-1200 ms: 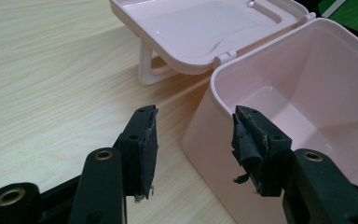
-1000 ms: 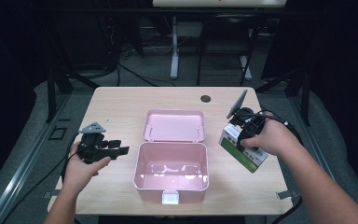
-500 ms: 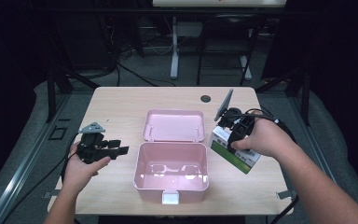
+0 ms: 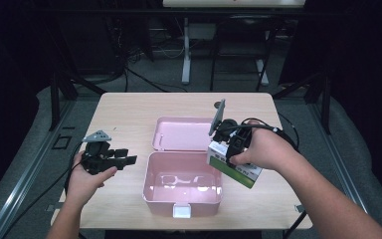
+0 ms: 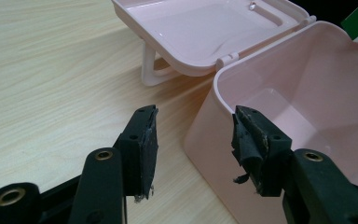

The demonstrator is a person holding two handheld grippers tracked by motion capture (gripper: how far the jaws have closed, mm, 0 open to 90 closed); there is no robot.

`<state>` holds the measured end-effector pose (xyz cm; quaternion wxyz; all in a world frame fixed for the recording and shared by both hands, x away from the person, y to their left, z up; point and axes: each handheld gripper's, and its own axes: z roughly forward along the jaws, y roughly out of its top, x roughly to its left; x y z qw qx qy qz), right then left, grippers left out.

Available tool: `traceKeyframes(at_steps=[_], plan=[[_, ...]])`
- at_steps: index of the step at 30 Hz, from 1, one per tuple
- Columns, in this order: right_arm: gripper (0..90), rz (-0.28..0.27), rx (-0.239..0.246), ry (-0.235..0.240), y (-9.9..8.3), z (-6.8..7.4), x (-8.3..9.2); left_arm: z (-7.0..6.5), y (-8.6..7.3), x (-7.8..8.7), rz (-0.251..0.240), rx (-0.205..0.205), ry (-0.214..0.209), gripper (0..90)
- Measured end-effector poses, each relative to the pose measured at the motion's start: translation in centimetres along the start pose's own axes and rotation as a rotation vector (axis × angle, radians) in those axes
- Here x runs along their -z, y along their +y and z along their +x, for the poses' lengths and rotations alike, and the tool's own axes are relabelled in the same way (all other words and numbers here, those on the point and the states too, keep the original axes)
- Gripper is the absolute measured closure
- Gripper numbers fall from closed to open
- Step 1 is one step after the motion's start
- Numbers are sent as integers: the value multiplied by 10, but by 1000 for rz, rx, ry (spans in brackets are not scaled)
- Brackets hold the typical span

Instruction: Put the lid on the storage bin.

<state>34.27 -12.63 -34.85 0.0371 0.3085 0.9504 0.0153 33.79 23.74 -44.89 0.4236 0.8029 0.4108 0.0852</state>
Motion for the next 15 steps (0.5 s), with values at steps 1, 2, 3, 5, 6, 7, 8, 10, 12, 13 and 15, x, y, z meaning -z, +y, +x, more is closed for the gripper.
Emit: traceKeyframes(at_steps=[1,2,3,5,6,7,8,10,12,13,15], plan=[[616,1,7,1,3,3,0,0,0,0,-3,1,3,500],[616,-1,12,3,4,4,0,0,0,0,-3,1,3,500],[616,-2,19,2,6,6,1,0,0,0,-4,1,3,500],[616,-2,34,7,11,10,1,0,0,0,-7,3,4,501],[616,0,40,6,14,13,1,0,0,0,-7,3,3,500],[616,0,51,6,16,15,1,0,0,0,-7,3,3,501],[616,0,59,8,18,17,1,0,0,0,-6,3,3,500],[616,1,73,13,22,22,0,0,0,0,-5,2,2,500],[616,0,88,18,26,27,1,0,0,0,-5,5,1,500],[615,1,97,17,28,30,1,0,0,0,-5,3,1,500],[616,6,112,15,33,35,1,-1,0,-1,-2,7,-4,501]])
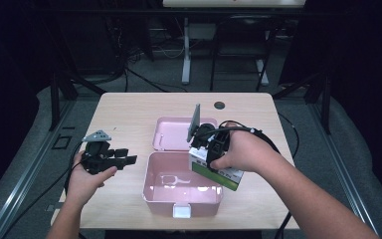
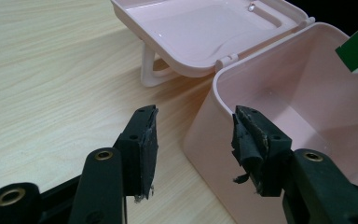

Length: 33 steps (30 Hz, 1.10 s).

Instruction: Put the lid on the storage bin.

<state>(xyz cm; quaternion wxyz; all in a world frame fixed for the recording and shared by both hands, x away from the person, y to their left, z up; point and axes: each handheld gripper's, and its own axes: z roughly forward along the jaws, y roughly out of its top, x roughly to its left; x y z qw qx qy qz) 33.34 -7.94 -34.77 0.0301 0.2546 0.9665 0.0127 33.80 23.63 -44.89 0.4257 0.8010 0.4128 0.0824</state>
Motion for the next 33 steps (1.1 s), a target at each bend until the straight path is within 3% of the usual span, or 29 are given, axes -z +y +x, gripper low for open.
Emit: traceKeyframes(at_steps=[10,21,33], plan=[[616,-4,69,5,21,20,-1,0,0,1,-11,7,-1,501],[616,3,119,9,33,33,-6,1,0,0,-7,5,-2,500],[616,6,271,16,34,46,-16,2,-1,1,-5,1,-3,501]])
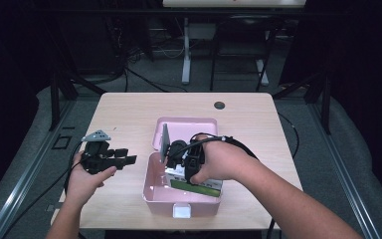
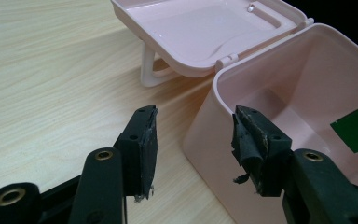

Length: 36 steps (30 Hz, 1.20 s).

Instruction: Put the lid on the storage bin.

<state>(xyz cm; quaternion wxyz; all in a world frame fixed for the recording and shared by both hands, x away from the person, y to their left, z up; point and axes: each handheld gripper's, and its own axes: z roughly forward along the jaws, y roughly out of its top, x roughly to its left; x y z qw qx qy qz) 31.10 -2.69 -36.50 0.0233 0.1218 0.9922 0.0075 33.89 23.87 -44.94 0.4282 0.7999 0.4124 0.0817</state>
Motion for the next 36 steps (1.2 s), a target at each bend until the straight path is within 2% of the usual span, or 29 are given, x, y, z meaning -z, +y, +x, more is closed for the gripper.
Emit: traceKeyframes(at_steps=[3,10,22,36], plan=[[615,4,37,-10,1,3,-3,-1,0,0,-1,5,2,500],[615,4,92,-17,2,6,-9,0,0,1,-4,7,2,501],[616,16,98,22,0,6,-31,0,0,-1,-4,0,3,501],[616,38,140,59,0,3,-65,0,0,-1,-3,3,3,500]])
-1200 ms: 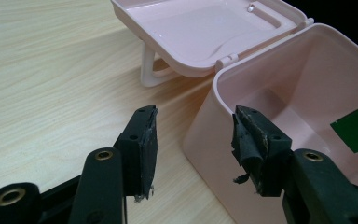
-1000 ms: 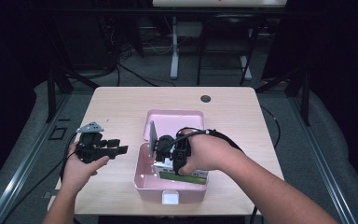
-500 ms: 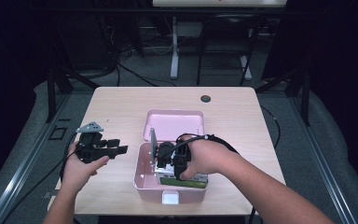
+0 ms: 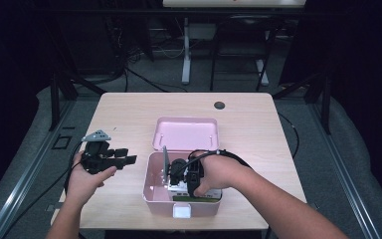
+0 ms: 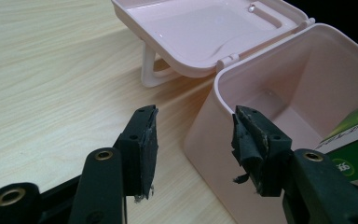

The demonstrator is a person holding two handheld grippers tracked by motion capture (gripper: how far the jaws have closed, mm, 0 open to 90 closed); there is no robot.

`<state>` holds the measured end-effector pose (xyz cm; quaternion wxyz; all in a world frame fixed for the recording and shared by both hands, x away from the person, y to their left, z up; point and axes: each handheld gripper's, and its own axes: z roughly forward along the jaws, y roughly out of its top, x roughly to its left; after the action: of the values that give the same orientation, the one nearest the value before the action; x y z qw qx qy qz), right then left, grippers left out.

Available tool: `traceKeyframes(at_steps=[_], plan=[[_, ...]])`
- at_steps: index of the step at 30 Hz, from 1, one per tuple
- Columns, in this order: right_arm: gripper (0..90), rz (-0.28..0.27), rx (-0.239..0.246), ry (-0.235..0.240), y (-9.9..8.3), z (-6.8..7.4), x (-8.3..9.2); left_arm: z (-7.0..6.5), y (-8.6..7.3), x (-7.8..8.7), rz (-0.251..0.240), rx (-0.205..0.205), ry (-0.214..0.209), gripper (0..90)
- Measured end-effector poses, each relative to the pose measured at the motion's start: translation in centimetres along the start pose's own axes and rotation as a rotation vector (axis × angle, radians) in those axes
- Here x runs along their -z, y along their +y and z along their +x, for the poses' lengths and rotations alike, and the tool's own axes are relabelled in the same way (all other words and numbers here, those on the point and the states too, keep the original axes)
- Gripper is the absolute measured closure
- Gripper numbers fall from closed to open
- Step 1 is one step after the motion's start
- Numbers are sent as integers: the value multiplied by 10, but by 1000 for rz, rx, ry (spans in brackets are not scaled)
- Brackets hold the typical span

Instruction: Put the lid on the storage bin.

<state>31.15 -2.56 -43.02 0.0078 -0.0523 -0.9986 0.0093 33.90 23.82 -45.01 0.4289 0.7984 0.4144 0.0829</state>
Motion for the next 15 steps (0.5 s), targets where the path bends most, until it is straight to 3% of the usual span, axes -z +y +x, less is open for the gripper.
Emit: traceKeyframes(at_steps=[15], plan=[[616,-2,17,28,0,-3,-24,0,0,-1,2,2,2,500]])
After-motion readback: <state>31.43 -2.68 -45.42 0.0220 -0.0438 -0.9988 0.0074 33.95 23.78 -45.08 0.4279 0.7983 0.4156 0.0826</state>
